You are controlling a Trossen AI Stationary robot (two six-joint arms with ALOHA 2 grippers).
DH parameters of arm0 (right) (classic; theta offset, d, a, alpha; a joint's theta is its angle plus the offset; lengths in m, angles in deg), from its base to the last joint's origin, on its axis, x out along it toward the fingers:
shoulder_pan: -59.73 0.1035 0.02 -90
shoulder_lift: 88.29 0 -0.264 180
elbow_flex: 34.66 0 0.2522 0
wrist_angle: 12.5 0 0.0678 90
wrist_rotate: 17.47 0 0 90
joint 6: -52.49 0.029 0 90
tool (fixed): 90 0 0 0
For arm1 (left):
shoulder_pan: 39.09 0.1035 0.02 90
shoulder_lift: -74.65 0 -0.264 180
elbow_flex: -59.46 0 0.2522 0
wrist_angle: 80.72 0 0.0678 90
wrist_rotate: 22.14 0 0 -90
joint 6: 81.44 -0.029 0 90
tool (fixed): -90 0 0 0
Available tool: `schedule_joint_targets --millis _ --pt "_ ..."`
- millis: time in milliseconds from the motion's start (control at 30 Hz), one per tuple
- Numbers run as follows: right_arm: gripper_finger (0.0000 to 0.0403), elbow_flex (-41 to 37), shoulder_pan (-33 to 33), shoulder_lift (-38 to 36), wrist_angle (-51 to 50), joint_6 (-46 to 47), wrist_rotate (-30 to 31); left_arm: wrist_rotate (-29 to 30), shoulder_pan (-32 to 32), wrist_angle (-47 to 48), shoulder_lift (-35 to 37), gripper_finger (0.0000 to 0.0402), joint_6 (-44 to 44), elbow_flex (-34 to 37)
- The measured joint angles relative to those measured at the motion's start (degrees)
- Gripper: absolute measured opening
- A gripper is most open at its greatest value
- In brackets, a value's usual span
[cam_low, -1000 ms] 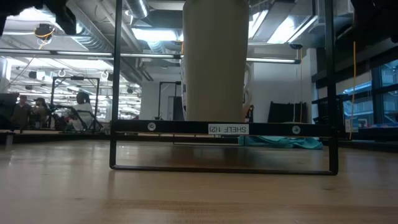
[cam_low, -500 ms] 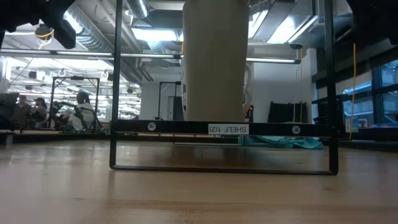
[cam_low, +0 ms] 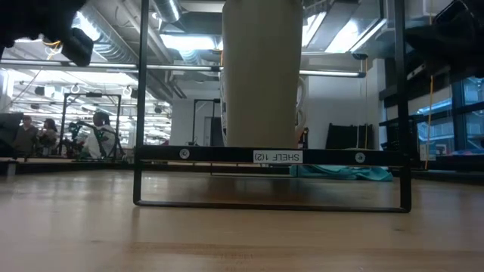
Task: Stack small to large cups/mugs on shelf
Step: Return to Home Position
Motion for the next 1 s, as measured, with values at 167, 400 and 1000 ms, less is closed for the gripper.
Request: schedule_joint_targets --millis 167,400,1000 --pt "0.0016 0.01 0.00 0.00 -0.95 1.56 -0.01 -8.38 0.00 6.13 -0.03 0.0041 0.17 0.00" --pt "0.0016 0.02 0.00 0.00 -0.90 1.55 -0.01 -8.90 0.00 6.85 -0.04 0.0041 0.20 0.00" --pt "0.0016 0.00 0.00 0.00 -0.81 1.60 -0.03 -8.90 0.00 6.85 -0.04 0.0041 0.20 0.00"
